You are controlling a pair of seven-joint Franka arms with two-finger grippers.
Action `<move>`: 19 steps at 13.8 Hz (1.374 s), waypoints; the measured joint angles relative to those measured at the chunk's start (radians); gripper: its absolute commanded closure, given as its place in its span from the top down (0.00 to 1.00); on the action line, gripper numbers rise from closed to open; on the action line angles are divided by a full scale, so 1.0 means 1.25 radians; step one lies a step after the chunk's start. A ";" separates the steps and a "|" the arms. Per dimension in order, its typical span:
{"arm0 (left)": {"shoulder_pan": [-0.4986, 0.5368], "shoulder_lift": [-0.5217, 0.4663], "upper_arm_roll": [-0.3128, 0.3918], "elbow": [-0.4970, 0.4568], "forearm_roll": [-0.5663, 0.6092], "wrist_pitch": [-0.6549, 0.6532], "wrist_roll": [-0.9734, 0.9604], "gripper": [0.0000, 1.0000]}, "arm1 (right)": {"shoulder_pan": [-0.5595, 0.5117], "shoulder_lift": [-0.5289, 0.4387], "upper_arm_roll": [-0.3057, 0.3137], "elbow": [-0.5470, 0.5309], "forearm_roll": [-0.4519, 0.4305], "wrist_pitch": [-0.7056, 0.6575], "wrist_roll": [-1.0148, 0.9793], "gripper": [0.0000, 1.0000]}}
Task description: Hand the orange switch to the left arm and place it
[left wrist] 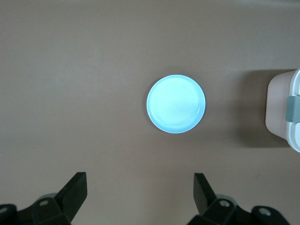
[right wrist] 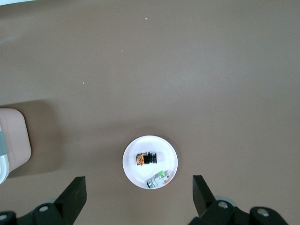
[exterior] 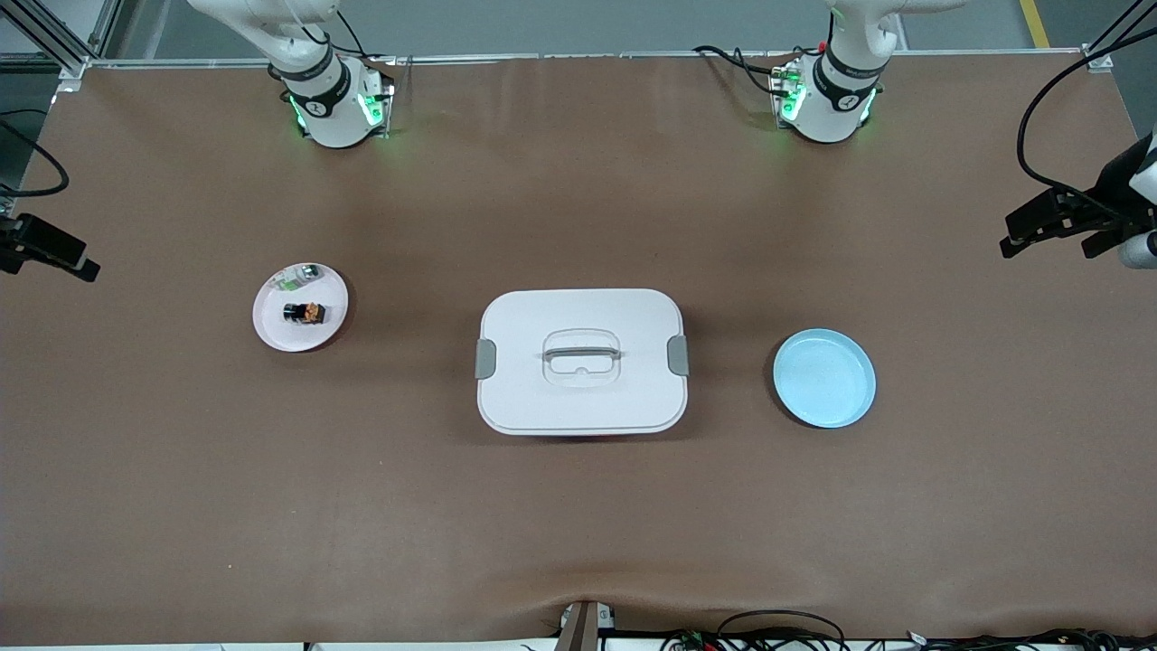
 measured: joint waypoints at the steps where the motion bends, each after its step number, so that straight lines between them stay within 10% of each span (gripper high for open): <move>1: 0.000 0.000 0.000 0.000 0.000 0.000 0.000 1.00 | 0.000 0.008 0.000 0.000 0.000 0.003 0.000 1.00; 19: 0.002 0.005 0.001 0.000 0.000 -0.002 0.000 1.00 | 0.024 0.140 0.000 -0.066 -0.003 0.015 -0.016 1.00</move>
